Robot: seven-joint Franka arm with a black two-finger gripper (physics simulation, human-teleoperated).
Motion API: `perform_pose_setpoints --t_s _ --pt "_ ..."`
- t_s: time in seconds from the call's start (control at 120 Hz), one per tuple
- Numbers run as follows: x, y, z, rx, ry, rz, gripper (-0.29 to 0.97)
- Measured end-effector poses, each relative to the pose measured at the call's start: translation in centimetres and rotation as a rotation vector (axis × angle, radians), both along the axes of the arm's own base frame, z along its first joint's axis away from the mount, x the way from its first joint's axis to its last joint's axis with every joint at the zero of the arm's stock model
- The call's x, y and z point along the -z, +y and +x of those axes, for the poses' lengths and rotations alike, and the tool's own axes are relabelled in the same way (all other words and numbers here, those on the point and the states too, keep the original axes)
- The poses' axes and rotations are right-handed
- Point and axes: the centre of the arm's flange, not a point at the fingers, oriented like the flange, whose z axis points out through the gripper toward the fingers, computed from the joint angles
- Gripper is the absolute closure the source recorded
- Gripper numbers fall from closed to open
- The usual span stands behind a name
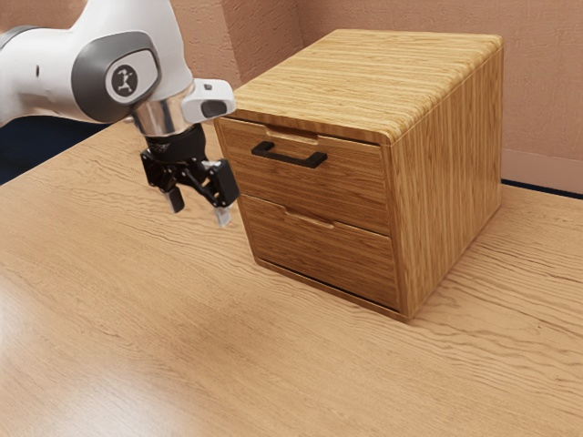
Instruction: Pull the drawer handle with one arm to open the drawer
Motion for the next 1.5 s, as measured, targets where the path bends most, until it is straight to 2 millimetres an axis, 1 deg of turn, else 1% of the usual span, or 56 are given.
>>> perform_pose_setpoints --t_s 0.208,0.275,0.3,0.317,0.358,0.392,0.433,0.483,0.642,0.792,0.9,1.083,1.133,1.167,1.233,1.283,1.325,1.433,1.5 --pt "-0.1 1.0 -0.2 -0.011 -0.001 -0.001 0.00" --pt "-0.9 1.2 -0.5 -0.015 -0.017 -0.015 0.00" --pt "-1.8 1.3 -0.6 -0.019 -0.032 -0.022 0.00" --pt "-2.8 1.4 -0.8 -0.021 -0.052 -0.024 0.00" --pt "-7.1 1.4 -2.2 -0.023 -0.133 -0.025 0.00" --pt "-9.4 1.5 -3.2 -0.034 -0.175 -0.028 0.00" --pt "-10.8 1.6 -3.9 -0.063 -0.199 -0.035 0.00" --pt "-11.4 1.9 -4.5 -0.134 -0.202 -0.048 0.00" --pt "-11.2 2.3 -4.8 -0.462 -0.181 -0.090 0.00" --pt "-10.5 1.3 -4.5 -0.685 -0.158 -0.123 0.00" --pt "-9.9 0.1 -3.7 -0.804 -0.152 -0.136 0.00" --pt "-10.3 -2.2 -3.0 -0.955 -0.178 -0.183 0.00" --pt "-9.9 -2.7 -2.4 -0.993 -0.189 -0.194 0.00" --pt "-9.3 -3.1 -2.0 -1.019 -0.195 -0.197 0.00" --pt "-8.2 -3.9 -2.0 -1.060 -0.213 -0.200 0.00" --pt "-7.5 -4.8 -1.7 -1.081 -0.231 -0.205 0.00" --pt "-7.1 -6.0 -1.4 -1.091 -0.248 -0.214 0.00" --pt "-7.2 -10.3 -0.8 -1.096 -0.292 -0.259 0.00" --pt "-6.7 -12.7 -1.0 -1.100 -0.300 -0.279 0.00"
